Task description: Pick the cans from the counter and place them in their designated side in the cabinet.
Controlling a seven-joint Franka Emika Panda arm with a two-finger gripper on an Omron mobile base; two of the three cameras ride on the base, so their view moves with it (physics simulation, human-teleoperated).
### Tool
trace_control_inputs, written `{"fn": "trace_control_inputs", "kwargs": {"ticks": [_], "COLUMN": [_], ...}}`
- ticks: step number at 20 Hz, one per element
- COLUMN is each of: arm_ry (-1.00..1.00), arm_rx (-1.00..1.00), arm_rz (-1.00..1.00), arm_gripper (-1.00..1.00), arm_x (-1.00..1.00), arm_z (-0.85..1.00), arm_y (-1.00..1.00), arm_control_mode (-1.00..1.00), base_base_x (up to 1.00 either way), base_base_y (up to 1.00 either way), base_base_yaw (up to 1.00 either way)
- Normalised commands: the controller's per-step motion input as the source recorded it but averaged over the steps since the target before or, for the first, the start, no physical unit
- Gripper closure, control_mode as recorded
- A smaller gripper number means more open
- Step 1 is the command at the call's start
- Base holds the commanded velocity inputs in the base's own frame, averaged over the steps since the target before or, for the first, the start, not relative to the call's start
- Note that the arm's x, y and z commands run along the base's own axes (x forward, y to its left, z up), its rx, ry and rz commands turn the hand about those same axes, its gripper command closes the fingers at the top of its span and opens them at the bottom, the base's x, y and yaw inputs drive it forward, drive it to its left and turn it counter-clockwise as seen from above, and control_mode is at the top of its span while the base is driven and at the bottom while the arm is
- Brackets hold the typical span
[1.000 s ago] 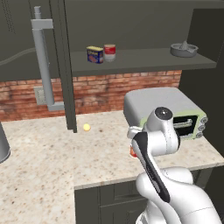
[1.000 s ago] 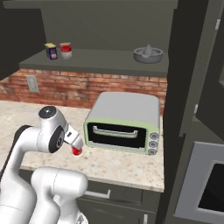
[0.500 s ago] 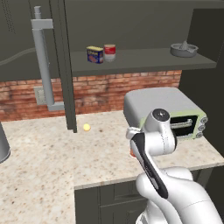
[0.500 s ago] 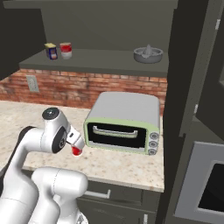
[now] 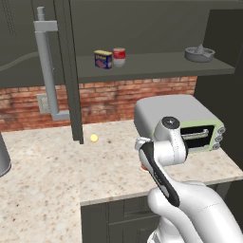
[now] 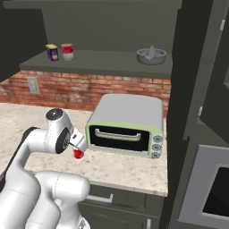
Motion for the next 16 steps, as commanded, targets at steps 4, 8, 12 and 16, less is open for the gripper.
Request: {"fn": "trace_control_inputs", "kwargs": {"ticks": [4, 8, 12, 16], "arm_ry": [0.02, 0.02, 0.01, 0.01], "arm_rx": [0.00, 0.00, 0.00, 0.00], "arm_rz": [0.00, -0.01, 0.00, 0.00], "arm_gripper": [-1.00, -1.00, -1.00, -1.00], "arm_x": [0.00, 0.02, 0.06, 0.08], "arm_z": [-0.22, -0.24, -0.20, -0.22], "arm_y": [0.00, 0.00, 0.00, 0.00], "arm_control_mode": [-1.00, -1.00, -1.00, -1.00], "base_base_x": [0.00, 0.00, 0.00, 0.00], "base_base_y": [0.00, 0.00, 0.00, 0.00], "base_base_yaw": [0.00, 0.00, 0.00, 0.00]}}
